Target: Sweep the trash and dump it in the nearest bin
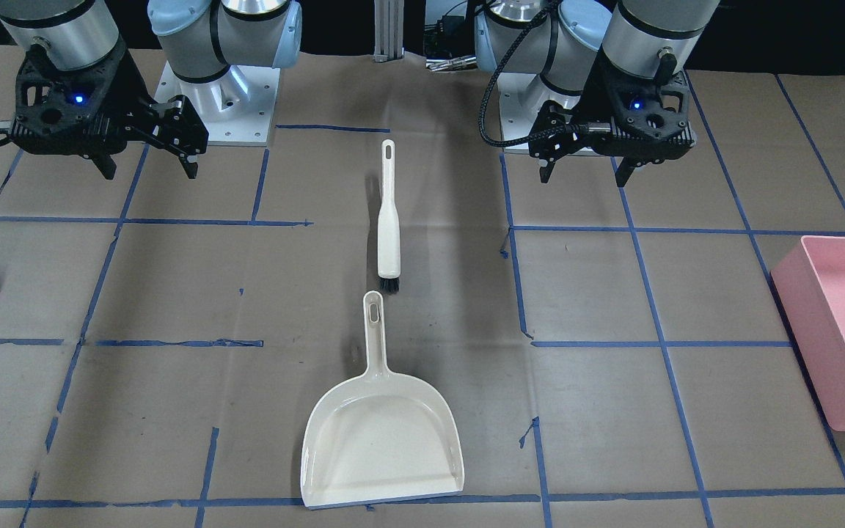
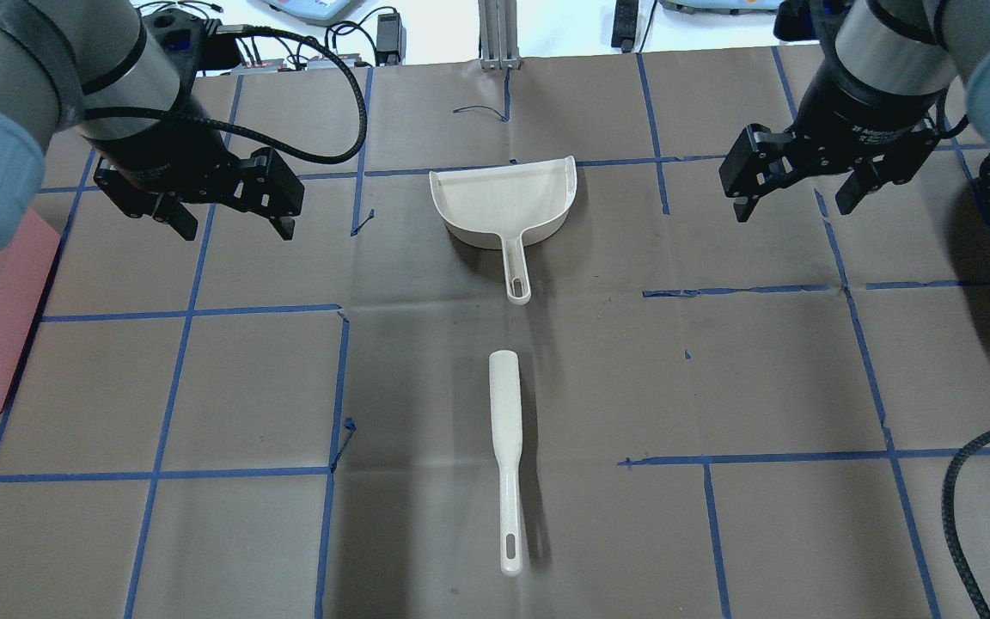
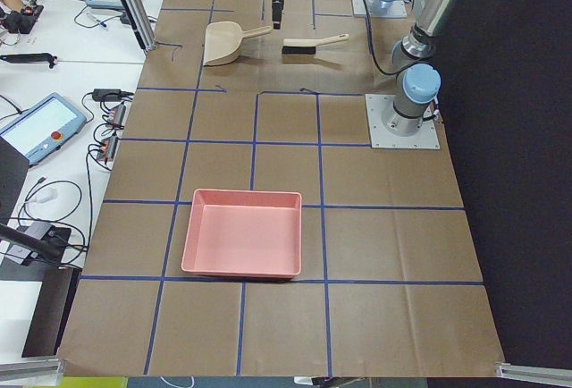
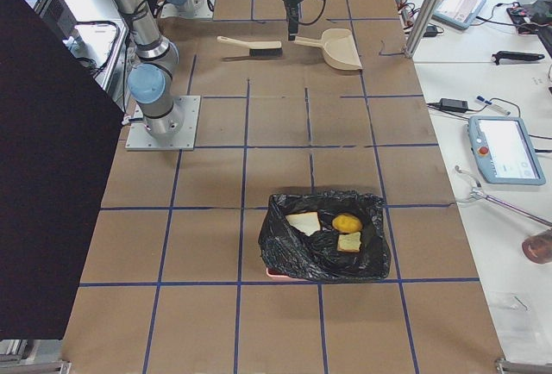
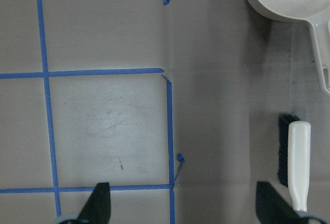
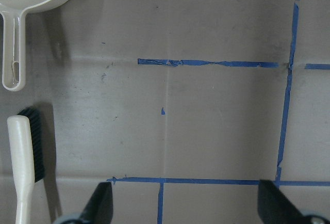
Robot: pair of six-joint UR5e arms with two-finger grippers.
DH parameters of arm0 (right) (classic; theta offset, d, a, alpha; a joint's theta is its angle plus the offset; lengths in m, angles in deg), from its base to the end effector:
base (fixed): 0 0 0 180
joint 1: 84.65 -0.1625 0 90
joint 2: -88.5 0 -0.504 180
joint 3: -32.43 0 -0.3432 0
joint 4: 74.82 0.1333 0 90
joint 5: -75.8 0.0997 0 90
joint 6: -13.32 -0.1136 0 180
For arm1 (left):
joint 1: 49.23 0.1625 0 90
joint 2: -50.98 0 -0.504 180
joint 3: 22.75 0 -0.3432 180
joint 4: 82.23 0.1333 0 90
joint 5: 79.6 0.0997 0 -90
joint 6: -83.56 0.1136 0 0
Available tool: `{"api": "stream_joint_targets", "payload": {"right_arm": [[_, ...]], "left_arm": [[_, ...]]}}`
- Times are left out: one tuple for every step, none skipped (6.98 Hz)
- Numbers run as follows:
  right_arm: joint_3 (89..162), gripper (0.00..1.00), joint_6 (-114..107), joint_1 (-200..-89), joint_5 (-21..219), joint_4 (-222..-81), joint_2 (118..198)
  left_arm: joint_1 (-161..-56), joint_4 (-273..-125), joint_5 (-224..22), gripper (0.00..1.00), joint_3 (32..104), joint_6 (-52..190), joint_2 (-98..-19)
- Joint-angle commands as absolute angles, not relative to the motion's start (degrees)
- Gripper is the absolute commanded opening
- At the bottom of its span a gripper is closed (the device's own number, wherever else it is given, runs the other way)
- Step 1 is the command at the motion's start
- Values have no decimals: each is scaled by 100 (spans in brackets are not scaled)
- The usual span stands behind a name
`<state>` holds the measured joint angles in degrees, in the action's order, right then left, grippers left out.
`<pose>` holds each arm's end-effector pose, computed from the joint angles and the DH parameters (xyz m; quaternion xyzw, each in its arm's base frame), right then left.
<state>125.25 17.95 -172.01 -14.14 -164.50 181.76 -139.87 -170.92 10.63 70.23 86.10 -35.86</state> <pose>0.1142 -0.4202 0.5549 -0.0174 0.9998 -0.0011 0.0005 -0.1375 -0.4165 0.5558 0.0277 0.9995 -0.0130 0.0022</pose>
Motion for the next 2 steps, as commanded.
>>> {"api": "stream_joint_targets", "payload": {"right_arm": [[12524, 100, 1798, -17201, -1411, -16447, 18175], [12524, 100, 1798, -17201, -1411, -16447, 18175]], "left_arm": [[-13993, -17092, 1066, 99, 7006, 8664, -3586], [-13993, -17100, 1075, 99, 7006, 8690, -3586]]}}
